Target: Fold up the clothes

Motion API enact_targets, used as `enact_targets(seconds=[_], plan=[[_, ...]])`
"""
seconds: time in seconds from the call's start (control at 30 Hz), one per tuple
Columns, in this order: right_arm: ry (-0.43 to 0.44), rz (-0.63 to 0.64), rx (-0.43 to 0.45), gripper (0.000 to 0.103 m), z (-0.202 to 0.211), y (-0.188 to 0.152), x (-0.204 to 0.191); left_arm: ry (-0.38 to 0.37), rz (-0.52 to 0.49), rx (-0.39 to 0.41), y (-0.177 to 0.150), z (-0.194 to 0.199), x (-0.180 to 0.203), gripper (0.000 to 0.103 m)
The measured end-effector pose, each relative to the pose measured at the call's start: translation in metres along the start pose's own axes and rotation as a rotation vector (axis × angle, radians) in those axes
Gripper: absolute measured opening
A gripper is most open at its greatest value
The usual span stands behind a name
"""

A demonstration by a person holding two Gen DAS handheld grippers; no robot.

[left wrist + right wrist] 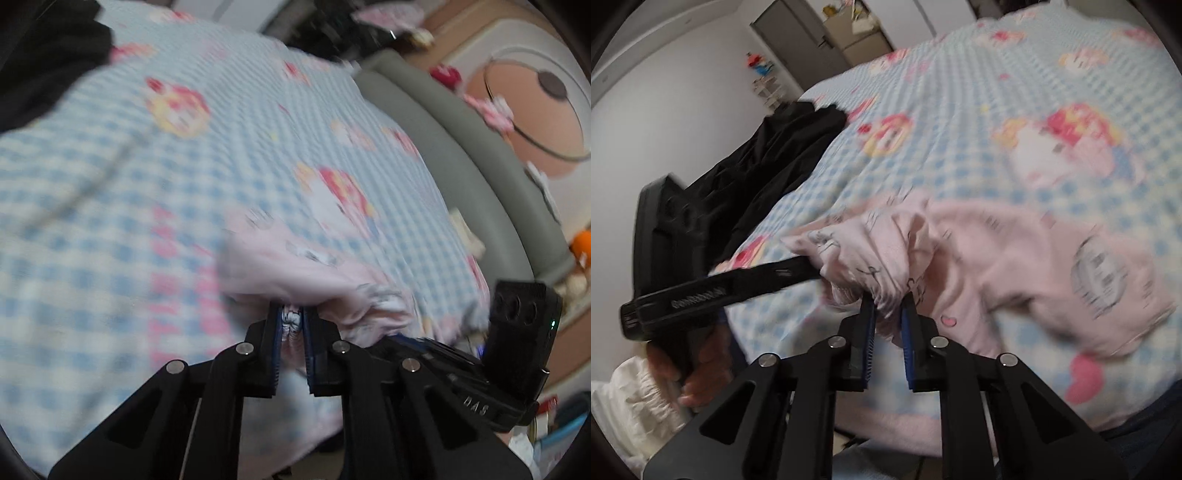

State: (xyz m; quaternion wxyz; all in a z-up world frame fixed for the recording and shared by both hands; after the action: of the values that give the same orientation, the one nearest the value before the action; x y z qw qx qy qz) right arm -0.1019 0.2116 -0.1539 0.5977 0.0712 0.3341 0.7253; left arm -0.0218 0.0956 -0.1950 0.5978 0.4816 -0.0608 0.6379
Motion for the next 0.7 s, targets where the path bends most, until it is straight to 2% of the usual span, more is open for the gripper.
enact_targets(seconds=[0.1, 0.2, 0.27, 0.3, 0.33, 0.37, 0.4, 0.53, 0.57, 0.6, 0.63, 0.67, 0.7], plan=[[-0.042, -0.042, 0.058, 0.011, 0.013, 0.012, 0.013, 0.017, 0.032, 0.063, 0.011, 0.021, -0.012, 0.01], [-0.124, -0.1, 0.119, 0.011, 0.03, 0.021, 0.03, 0.056, 0.072, 0.093, 0.014, 0.031, -0.027, 0.01], [-0.207, -0.148, 0.133, 0.012, 0.037, 0.021, 0.045, 0.086, 0.102, 0.078, 0.01, 0.026, -0.037, 0.01], [-0.255, -0.163, 0.126, 0.012, 0.037, 0.019, 0.052, 0.101, 0.117, 0.069, 0.008, 0.024, -0.042, 0.004], [-0.334, -0.168, 0.114, 0.011, 0.036, 0.016, 0.061, 0.149, 0.121, 0.055, 0.005, 0.02, -0.046, 0.003], [-0.392, -0.176, 0.101, 0.011, 0.035, 0.012, 0.07, 0.166, 0.127, 0.039, 0.001, 0.016, -0.05, 0.003], [-0.382, -0.194, 0.083, 0.011, 0.035, 0.009, 0.077, 0.179, 0.134, 0.022, -0.004, 0.012, -0.054, 0.003], [-0.32, -0.244, 0.035, 0.012, 0.041, -0.004, 0.096, 0.075, 0.17, -0.059, -0.016, -0.003, -0.063, 0.006], [-0.294, -0.232, 0.037, 0.012, 0.044, -0.004, 0.093, 0.062, 0.158, -0.066, -0.017, -0.006, -0.061, 0.012], [-0.266, -0.218, 0.04, 0.013, 0.047, -0.005, 0.089, 0.05, 0.146, -0.073, -0.018, -0.008, -0.059, 0.03], [-0.23, -0.195, 0.046, 0.019, 0.05, -0.004, 0.082, 0.045, 0.136, -0.072, -0.017, -0.011, -0.057, 0.043], [-0.194, -0.172, 0.052, 0.022, 0.053, -0.003, 0.074, 0.04, 0.126, -0.07, -0.016, -0.013, -0.054, 0.064], [-0.161, -0.148, 0.057, 0.024, 0.056, -0.003, 0.066, 0.035, 0.117, -0.069, -0.016, -0.015, -0.052, 0.066]])
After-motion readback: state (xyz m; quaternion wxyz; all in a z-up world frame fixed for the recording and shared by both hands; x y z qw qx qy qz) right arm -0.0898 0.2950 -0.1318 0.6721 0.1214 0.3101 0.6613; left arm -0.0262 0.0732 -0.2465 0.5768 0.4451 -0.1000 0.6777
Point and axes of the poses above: each gripper's, at about its wrist camera, not at the fingertips, and z roughly against the way its jaws point, x to its right, y to its top, the point moved 2 cm from there along -z, roughly the way its jaws point, and after that the axes turned 10 degrees about -y, right-handed, at the moved point
